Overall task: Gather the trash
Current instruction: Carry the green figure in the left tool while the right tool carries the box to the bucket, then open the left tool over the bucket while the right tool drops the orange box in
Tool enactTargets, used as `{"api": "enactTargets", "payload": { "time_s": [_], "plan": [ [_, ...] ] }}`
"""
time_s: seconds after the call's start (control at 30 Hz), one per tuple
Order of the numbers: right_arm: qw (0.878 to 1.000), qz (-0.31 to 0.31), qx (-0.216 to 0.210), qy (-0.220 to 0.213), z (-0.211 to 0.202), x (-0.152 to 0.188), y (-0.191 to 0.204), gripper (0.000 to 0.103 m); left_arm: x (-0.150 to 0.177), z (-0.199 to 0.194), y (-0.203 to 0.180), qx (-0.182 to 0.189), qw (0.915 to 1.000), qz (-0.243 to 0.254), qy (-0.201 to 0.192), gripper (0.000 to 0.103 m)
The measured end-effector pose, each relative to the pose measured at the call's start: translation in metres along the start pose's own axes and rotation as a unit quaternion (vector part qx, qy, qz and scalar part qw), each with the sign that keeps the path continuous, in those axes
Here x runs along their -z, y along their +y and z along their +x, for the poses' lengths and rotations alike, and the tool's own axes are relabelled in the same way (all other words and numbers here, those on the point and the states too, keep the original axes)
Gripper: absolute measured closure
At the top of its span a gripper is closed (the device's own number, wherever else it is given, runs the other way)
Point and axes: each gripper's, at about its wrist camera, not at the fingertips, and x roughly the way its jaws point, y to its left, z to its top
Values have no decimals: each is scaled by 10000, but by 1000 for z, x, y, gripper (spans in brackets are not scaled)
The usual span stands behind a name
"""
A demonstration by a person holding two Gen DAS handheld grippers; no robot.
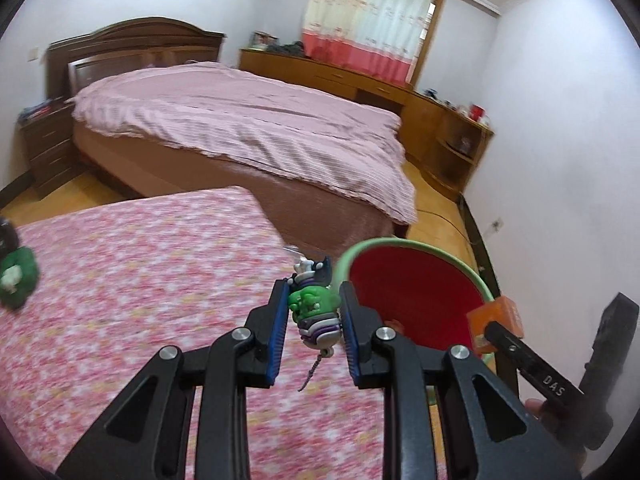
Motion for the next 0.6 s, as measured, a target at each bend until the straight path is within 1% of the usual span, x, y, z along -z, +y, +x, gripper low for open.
{"api": "enactTargets", "payload": {
  "time_s": [0.23,0.43,0.6],
  "plan": [
    [9997,186,146,68,8,-1,-21,50,1,41,-32,417,9986,228,239,78],
    [9996,200,204,72,11,0,-29,50,-2,74,-54,739,9960,361,345,78],
    [9996,102,232,88,16,-1,-29,50,2,93,-64,704,9952,484,483,77]
  ]
}}
